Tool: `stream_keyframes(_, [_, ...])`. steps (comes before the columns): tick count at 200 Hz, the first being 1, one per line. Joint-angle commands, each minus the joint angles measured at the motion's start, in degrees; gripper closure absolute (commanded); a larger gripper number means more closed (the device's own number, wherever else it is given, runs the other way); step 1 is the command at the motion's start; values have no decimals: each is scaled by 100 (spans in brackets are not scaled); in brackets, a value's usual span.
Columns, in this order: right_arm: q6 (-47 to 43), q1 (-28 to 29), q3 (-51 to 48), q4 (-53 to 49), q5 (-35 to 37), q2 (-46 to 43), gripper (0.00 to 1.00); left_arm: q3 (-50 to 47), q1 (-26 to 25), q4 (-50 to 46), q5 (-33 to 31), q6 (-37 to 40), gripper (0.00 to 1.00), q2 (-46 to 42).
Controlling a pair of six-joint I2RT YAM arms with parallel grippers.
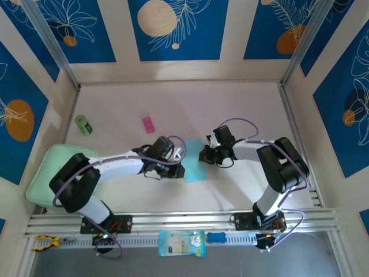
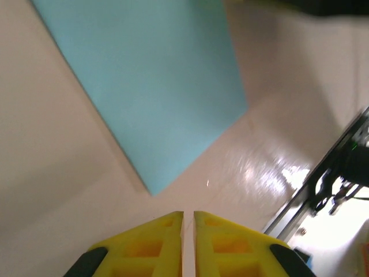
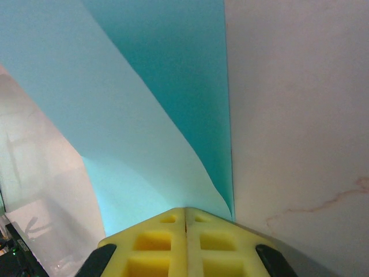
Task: Fold a paper plane with a square sheet of paper (pick it up from the middle)
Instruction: First fold the square sheet of paper in half at the center of the table.
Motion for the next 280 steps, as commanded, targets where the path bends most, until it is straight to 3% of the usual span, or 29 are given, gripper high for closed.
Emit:
stream_keyframes(1, [-141, 56, -223, -884, 349, 313, 100, 523, 434, 106, 284, 142, 87, 433])
stream_keyframes(50, [-164, 49, -168, -919, 367, 386, 100, 1537, 887, 222, 520, 361, 87, 1557])
stream_keyframes(100, [-172, 21, -115, -959, 325, 481, 100, 1967, 955, 222, 637, 526, 86, 2322])
stream_keyframes(167, [-152, 21, -130, -983, 340, 488, 100, 1542, 1077, 460, 530, 586, 86, 2672])
stream_keyframes(222, [-137, 13, -141, -1002, 368, 478, 100, 1861, 1177, 333, 736, 529, 83, 2223])
stream_keyframes(280, [-146, 13, -137, -990, 349, 509, 100, 2012, 1421, 653, 976, 458, 83, 2698])
